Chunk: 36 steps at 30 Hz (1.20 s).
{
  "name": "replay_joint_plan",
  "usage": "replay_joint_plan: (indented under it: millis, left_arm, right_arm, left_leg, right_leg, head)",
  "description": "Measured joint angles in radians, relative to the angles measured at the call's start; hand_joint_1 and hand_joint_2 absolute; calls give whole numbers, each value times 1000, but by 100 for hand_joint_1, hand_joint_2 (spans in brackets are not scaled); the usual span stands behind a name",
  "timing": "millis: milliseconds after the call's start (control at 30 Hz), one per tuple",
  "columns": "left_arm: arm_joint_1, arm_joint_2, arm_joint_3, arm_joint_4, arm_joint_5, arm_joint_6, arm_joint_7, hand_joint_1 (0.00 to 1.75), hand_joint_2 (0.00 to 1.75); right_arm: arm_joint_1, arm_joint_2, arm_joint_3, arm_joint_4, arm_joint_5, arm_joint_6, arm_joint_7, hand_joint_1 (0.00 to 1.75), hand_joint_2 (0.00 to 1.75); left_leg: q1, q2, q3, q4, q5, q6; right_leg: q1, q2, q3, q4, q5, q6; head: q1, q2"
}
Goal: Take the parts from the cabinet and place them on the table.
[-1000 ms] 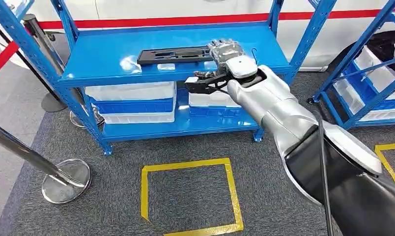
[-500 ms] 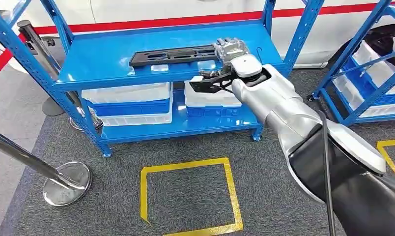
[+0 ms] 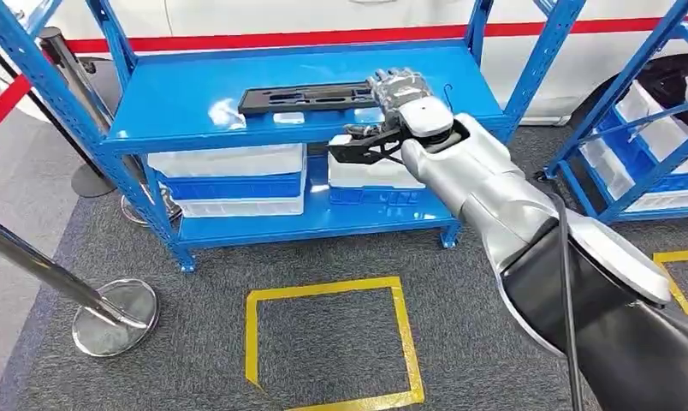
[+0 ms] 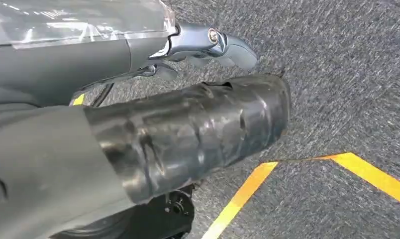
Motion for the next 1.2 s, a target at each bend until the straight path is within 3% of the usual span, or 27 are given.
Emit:
replay_joint_plan:
  millis: [33,133,200,233,300,333,367,400,433,500,567,667,700,733,833,867,900,933,967,1000,1033,1067,1167,1200]
  left_arm:
    - [-2,-1,1,0,0,0,0,0,0]
    - [-4,-1,4,0,-2,-1,-1,0,0]
    - [-5,1,7,0,-4,-1,-1,0,0]
    - [-4,1,9,0,-5,-1,-1,0,0]
    - [-6,2,14,0,-11,-1,-1,0,0]
    - [-6,2,16,0,-12,-2,-1,0,0]
    - [-6,3,18,0,-14,-2,-1,0,0]
    - [-6,3,18,0,-14,-2,-1,0,0]
    - [-6,3,21,0,-14,-2,-1,0,0]
    - [-5,3,24,0,-14,-3,-2,0,0]
    - [-6,4,24,0,-14,-7,-5,0,0]
    - [-12,5,25,0,-14,-10,-8,0,0]
    - [-11,3,25,0,-14,-11,-9,0,0]
    - [-10,3,26,0,-14,-11,-10,0,0]
    - [-11,4,26,0,-14,-11,-10,0,0]
    - [-12,5,26,0,-14,-11,-10,0,0]
    - [-11,5,27,0,-14,-11,-10,0,0]
    - [-10,5,27,0,-14,-11,-10,0,0]
    - [-9,4,27,0,-14,-11,-10,0,0]
    - [-9,4,27,0,-15,-11,-10,0,0]
    - [-6,2,28,0,-17,-11,-10,0,0]
    - [-11,2,30,1,-19,-11,-11,0,0]
    - [-12,2,30,1,-21,-12,-13,0,0]
    - [-14,2,30,0,-21,-13,-13,0,0]
  right_arm:
    - [-2,0,0,0,0,0,0,0,0]
    - [1,0,2,0,-1,0,-1,0,0]
    - [1,-3,5,0,-1,0,-1,0,0]
    - [-1,-3,6,0,-1,0,-1,0,0]
    - [-1,-3,9,0,-1,2,-1,0,0]
    - [2,-3,12,1,-1,2,-2,0,0]
    - [4,-3,14,2,-1,2,-2,0,0]
    - [6,-3,15,2,-1,2,-2,0,0]
    - [6,-3,16,2,-1,2,-2,0,0]
    - [5,-3,16,2,-1,3,-2,0,0]
    - [1,-3,16,2,-1,3,-2,0,0]
    - [-1,-3,18,1,-1,3,-2,0,0]
    - [0,-3,19,-3,-1,2,-2,0,0]
    - [-3,-4,19,-3,-1,2,-2,0,0]
    - [0,-8,21,-1,0,3,-2,0,0]
    - [5,-8,23,-1,0,3,-2,0,0]
    - [8,-10,24,0,-1,3,-2,0,0]
    - [9,-10,25,0,0,3,-1,0,0]
    - [8,-10,26,0,0,3,-1,0,0]
    - [6,-11,26,0,0,3,-1,0,0]
    - [6,-11,26,1,-1,3,-1,0,0]
    - [2,-11,27,1,-1,3,-1,0,0]
    - [4,-12,29,1,-1,4,-1,0,0]
    - [3,-13,29,1,-1,3,-1,0,0]
  left_leg:
    - [-7,0,-6,5,-2,-5]
    - [-6,-1,-5,0,2,-14]
    - [-3,0,-9,16,-14,-26]
    - [-3,0,-28,57,-39,-31]
    - [1,1,-107,214,-109,-39]
    - [1,1,-149,288,-131,-42]
    - [1,1,-174,323,-130,-43]
    - [1,1,-171,303,-102,-43]
    - [1,1,-149,247,-61,-41]
    - [1,2,-51,43,46,-30]
    - [-7,1,-21,-9,22,-21]
    - [-7,1,-17,-9,20,-12]
    - [4,3,-4,-22,23,-7]
    - [2,3,1,-25,20,-1]
    - [0,4,9,-24,9,12]
    - [0,3,12,-22,5,12]
    - [0,1,19,-21,-1,13]
    - [-1,-1,28,-20,-9,12]
    - [-1,-3,41,-17,-19,10]
    - [-2,-3,50,-15,-28,8]
    - [0,-2,48,-15,-35,4]
    - [-10,-5,46,-5,-40,-3]
    - [-4,-3,45,-13,-43,-14]
    - [-6,-3,50,-12,-53,-21]
  right_leg:
    - [8,1,15,-12,-15,-2]
    - [9,3,11,-14,-12,-11]
    - [-1,0,24,-30,-6,-25]
    - [-3,0,26,-32,-6,-32]
    - [-2,1,26,-32,-8,-36]
    - [-1,1,26,-32,-10,-37]
    - [-1,2,27,-32,-11,-38]
    - [-1,2,30,-31,-14,-36]
    - [-1,2,35,-31,-17,-35]
    - [-1,3,52,-31,-29,-28]
    - [4,3,52,-31,-35,-17]
    - [5,3,61,-41,-37,-4]
    - [2,3,58,-34,-48,1]
    - [4,1,45,0,-65,4]
    - [0,1,-95,243,-151,11]
    - [-1,1,-129,288,-153,12]
    - [-1,1,-140,284,-127,12]
    - [-1,1,-126,235,-80,10]
    - [0,1,-86,137,-10,4]
    - [1,1,-51,46,43,-2]
    - [5,1,-30,4,42,-9]
    - [11,0,-20,-19,40,-10]
    - [16,4,-20,-24,23,-18]
    - [3,4,-8,-35,21,-21]
  head:
    - [0,0]
    - [0,0]
    - [0,0]
    - [-1,0]
    - [0,0]
    - [0,0]
    - [0,0]
    - [0,0]
    - [0,0]
    - [0,0]
    - [0,0]
    - [0,0]
    - [0,0]
    - [2,0]
    - [1,0]
    - [0,0]
    - [1,0]
    - [1,0]
    - [1,0]
    - [1,0]
    - [0,0]
    - [3,0]
    - [1,0]
    - [2,0]
